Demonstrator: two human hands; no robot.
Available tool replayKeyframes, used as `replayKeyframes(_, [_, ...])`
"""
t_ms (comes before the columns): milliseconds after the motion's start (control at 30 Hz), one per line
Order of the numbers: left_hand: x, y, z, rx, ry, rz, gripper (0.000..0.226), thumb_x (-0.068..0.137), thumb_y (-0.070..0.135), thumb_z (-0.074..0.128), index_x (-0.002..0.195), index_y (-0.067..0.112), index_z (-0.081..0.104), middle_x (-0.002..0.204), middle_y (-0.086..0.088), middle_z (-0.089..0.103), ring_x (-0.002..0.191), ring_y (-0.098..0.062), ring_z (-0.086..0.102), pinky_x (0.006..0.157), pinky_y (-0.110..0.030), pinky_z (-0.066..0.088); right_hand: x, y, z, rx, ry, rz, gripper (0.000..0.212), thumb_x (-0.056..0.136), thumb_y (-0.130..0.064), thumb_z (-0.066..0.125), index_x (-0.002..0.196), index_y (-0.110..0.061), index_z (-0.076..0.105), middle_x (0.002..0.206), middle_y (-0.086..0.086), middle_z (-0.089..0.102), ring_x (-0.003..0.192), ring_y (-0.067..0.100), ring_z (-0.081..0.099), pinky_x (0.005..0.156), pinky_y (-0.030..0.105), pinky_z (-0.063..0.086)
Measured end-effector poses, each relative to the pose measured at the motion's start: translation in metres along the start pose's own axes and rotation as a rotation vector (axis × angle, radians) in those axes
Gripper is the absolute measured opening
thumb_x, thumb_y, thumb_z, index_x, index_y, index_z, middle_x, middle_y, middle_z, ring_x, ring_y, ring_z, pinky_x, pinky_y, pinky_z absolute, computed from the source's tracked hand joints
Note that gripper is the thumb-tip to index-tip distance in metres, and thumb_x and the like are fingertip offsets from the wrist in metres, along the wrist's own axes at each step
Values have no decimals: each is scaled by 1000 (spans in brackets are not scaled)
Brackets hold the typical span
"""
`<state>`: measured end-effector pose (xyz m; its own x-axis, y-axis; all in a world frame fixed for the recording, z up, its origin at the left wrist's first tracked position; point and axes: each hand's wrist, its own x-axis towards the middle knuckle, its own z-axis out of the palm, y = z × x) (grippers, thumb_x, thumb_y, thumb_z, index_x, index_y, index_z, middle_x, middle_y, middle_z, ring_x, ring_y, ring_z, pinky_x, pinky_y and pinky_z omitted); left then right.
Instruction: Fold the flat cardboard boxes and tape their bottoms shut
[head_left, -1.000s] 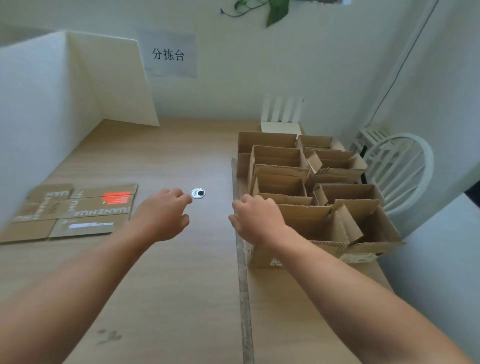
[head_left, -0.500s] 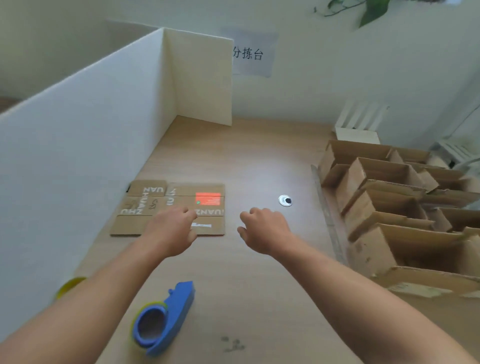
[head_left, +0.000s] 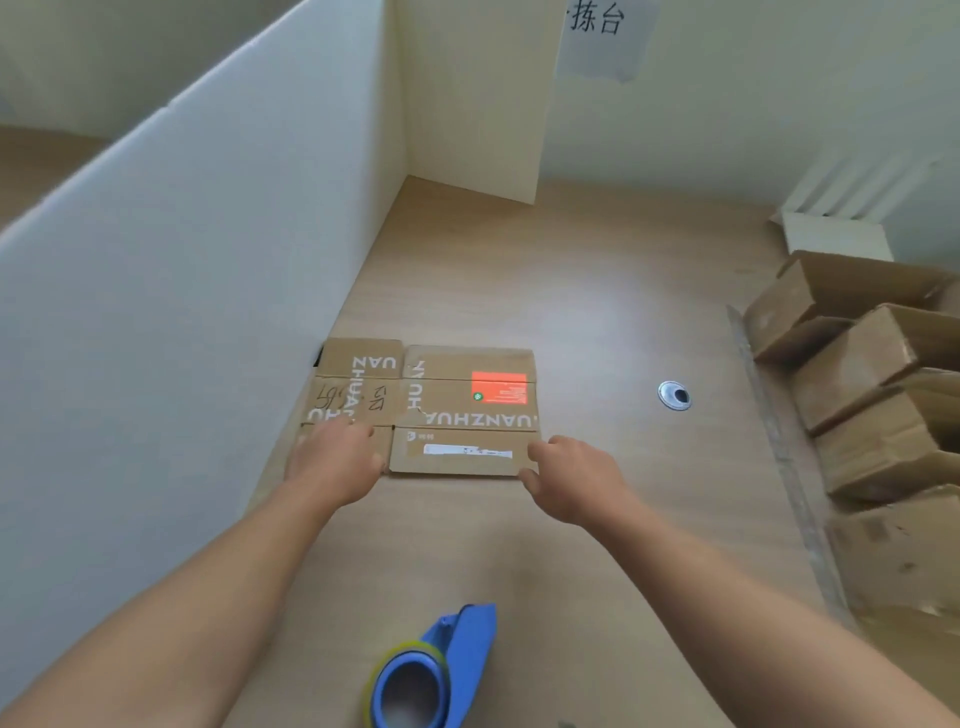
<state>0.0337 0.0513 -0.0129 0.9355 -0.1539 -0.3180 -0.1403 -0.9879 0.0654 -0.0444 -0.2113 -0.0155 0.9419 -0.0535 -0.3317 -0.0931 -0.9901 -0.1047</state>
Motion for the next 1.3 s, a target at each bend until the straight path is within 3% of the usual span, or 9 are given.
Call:
replayKeyframes(267, [59, -33, 20, -51, -76, -100, 48, 93, 31, 47, 139, 20, 49, 139, -4, 50, 126, -27, 45, 100, -40, 43, 65, -9, 15, 68, -37, 114, 36, 100, -40, 40, 126, -19, 53, 120, 6, 56, 111, 31, 56, 80, 38, 45])
replayKeyframes(400, [78, -38, 34, -308, -55, -247, 58, 92, 34, 53, 147, 20, 40, 150, -7, 36, 135, -33, 33, 108, -46, 36, 90, -5, 28, 328, -32, 273, 39, 98, -38, 44, 133, -21, 47, 130, 6, 47, 120, 32, 46, 89, 42, 44])
replayKeyframes(567, [90, -46, 53, -336, 26, -352, 66, 91, 44, 57, 146, 14, 37, 153, -11, 31, 134, -37, 33, 110, -45, 31, 110, -3, 53, 605, 20, 389, 42, 92, -46, 48, 130, -29, 48, 122, 1, 51, 124, 28, 42, 93, 44, 39])
replayKeyframes(800, [105, -49, 63, -520, 68, -381, 66, 85, 56, 62, 137, 17, 48, 137, -19, 45, 127, -38, 40, 106, -44, 32, 116, -4, 54, 790, 109, 498, 43, 86, -47, 53, 127, -38, 49, 120, -2, 53, 118, 27, 48, 92, 44, 35])
replayKeyframes(900, [101, -50, 58, -688, 38, -444, 71, 85, 53, 67, 142, 16, 47, 142, -18, 45, 129, -37, 43, 106, -45, 36, 111, 11, 51, 875, 133, 579, 47, 87, -46, 58, 133, -35, 49, 132, 4, 52, 127, 32, 47, 102, 47, 39])
replayKeyframes(967, [94, -49, 57, -765, 26, -400, 59, 83, 52, 69, 132, 22, 56, 135, -14, 52, 120, -32, 52, 98, -41, 42, 103, 24, 49, 944, 142, 657, 67, 89, -45, 62, 149, -27, 37, 148, 8, 43, 138, 34, 38, 112, 48, 34])
replayKeyframes(1067, [81, -35, 51, -771, 43, -264, 41, 84, 44, 71, 119, 24, 61, 116, -9, 50, 97, -24, 52, 83, -34, 40, 83, 36, 50, 1011, 176, 670, 80, 88, -48, 65, 155, -24, 29, 154, 8, 38, 142, 30, 36, 116, 47, 31])
replayKeyframes(1200, [65, -13, 38, -869, 161, -125, 55, 83, 42, 73, 133, 24, 55, 124, -6, 53, 104, -18, 51, 87, -33, 41, 46, 39, 51, 1141, 271, 637, 80, 90, -50, 65, 156, -27, 25, 146, 3, 46, 132, 21, 47, 110, 41, 38])
replayKeyframes(1300, [52, -1, 25, -997, 180, 22, 63, 79, 53, 74, 135, 31, 53, 127, 3, 57, 113, -13, 55, 95, -36, 47, 19, 46, 46, 1267, 404, 642, 75, 93, -46, 63, 156, -28, 26, 130, -1, 54, 120, 17, 53, 98, 34, 40])
